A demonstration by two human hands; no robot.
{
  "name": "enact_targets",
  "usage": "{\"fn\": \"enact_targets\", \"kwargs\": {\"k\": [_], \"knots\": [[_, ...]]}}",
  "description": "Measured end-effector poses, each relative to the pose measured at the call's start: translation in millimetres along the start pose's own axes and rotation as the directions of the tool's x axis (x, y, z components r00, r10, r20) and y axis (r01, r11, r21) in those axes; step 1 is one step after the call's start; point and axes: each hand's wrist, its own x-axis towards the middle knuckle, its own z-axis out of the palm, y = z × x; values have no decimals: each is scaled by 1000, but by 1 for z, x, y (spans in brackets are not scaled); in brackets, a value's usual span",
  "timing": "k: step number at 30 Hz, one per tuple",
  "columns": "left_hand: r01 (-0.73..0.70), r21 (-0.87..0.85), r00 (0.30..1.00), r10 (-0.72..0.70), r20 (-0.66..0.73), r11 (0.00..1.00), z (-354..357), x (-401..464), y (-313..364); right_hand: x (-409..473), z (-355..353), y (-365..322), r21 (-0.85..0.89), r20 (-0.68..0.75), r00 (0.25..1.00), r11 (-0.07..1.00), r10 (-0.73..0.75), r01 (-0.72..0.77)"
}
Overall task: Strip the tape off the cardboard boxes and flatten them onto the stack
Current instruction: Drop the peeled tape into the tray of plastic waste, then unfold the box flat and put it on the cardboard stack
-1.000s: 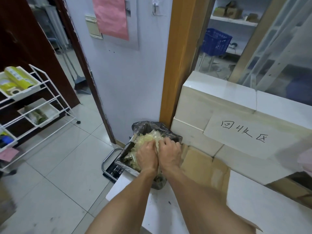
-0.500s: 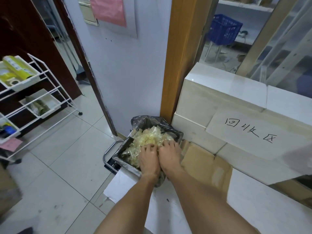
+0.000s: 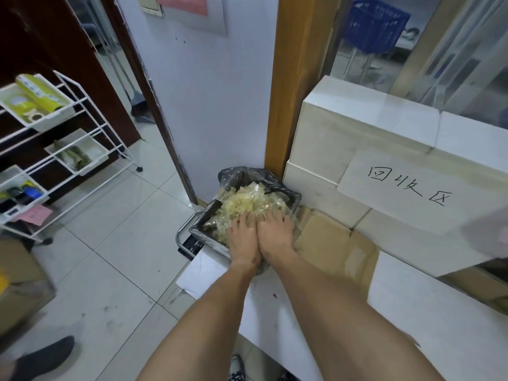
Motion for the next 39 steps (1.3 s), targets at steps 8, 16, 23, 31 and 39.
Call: {"fn": "enact_targets", "kwargs": {"k": [8, 16, 23, 31, 39], "knots": [[-53, -11, 992, 51, -119, 999, -3, -36, -1, -35, 5, -11, 52, -105, 993, 997, 54, -48], [-99, -71, 992, 93, -87, 993, -4, -67, 2, -76, 6, -11, 66, -59, 988, 988, 142, -138], [-209, -64, 978, 208, -28, 976, -3, -107, 30, -126, 12, 13, 115, -97, 964, 965, 247, -235], [-222, -57, 968, 227, 112, 974, 19, -160, 111, -202, 38, 93, 197, -26, 944, 927, 329, -318], [-163, -107, 970, 179, 166, 981, 75, -242, 199, -310, 94, 199, 297, 98, 891, 841, 444, -452]]}}
